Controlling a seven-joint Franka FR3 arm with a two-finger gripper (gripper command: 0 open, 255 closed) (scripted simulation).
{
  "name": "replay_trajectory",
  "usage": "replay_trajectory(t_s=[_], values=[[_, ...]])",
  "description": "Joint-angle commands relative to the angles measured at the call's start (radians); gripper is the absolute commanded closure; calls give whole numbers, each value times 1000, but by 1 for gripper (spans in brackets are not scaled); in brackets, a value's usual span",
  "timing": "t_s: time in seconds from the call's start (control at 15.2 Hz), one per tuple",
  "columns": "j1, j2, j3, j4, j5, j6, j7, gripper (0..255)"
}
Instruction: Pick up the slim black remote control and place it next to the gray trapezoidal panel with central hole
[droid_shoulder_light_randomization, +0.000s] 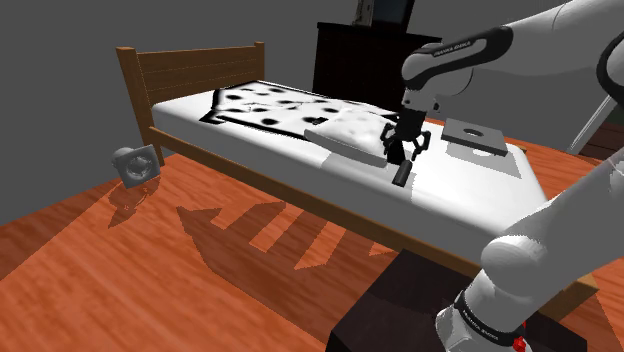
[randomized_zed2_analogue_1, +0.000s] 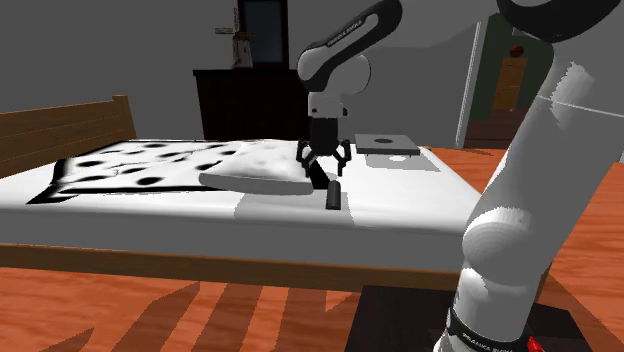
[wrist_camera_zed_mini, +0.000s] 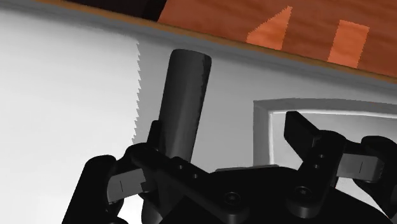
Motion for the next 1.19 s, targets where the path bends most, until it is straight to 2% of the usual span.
replay_trajectory(t_s=[0.0,0.2,0.73,1.12], values=[[-31,32,-29,-6,21,32,47,0],[-68,66,-66,-19,51,72,104,0],[-59,94,-63,-95,67,175,94,0],[-54,94,-67,-95,67,176,95,0]])
